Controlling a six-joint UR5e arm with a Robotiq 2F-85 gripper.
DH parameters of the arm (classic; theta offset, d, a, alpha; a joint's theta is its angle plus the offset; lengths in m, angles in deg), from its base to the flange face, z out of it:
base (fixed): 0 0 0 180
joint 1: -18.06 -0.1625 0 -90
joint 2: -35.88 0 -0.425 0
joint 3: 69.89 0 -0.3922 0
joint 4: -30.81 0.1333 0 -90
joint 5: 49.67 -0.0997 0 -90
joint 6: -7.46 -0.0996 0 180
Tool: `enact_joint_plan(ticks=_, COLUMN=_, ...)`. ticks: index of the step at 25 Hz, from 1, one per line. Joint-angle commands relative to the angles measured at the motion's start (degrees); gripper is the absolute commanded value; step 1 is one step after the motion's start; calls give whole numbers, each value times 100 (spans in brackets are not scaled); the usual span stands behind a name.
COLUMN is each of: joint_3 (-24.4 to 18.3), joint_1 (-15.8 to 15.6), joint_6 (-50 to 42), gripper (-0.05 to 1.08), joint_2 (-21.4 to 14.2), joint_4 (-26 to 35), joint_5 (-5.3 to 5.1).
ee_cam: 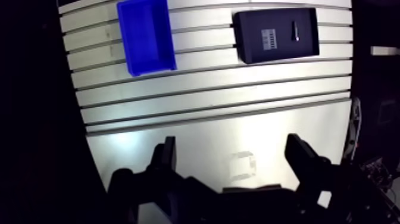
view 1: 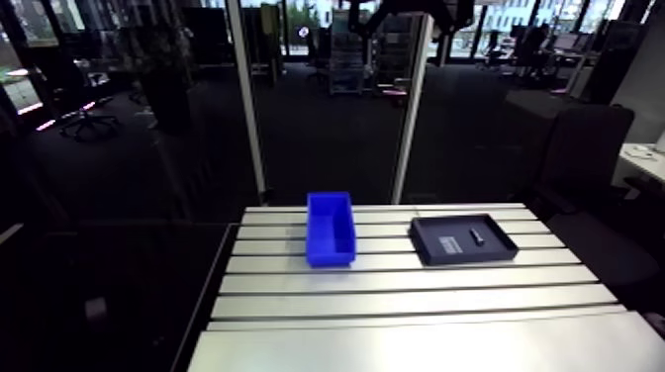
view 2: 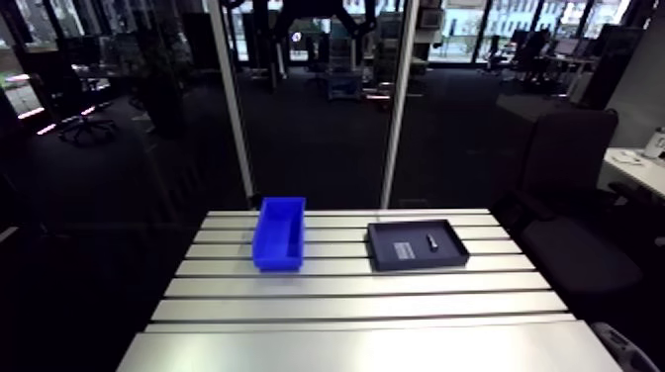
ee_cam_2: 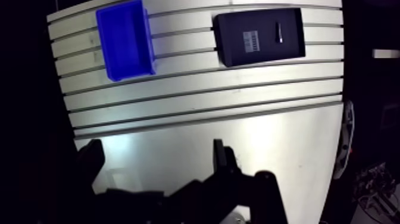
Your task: Pick up the M10 bolt from the tray and put it into the blue bin.
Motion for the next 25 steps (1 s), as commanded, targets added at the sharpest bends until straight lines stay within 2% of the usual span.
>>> enact_joint_plan(ticks=1, joint_3=18, joint_1=26, joint_6=-114, gripper=1, joint_2=-114, joint_4=9, joint_5=18)
enact_joint_plan(ticks=18, joint_3=27, joint_1=26, joint_6=-114, gripper=1, joint_2=-114, joint_4=9, joint_5=18)
enact_joint_plan(ticks=25, joint_3=-17, joint_1=53, joint_6=-53, gripper=1, joint_2=-88, joint_4=0, joint_5=88)
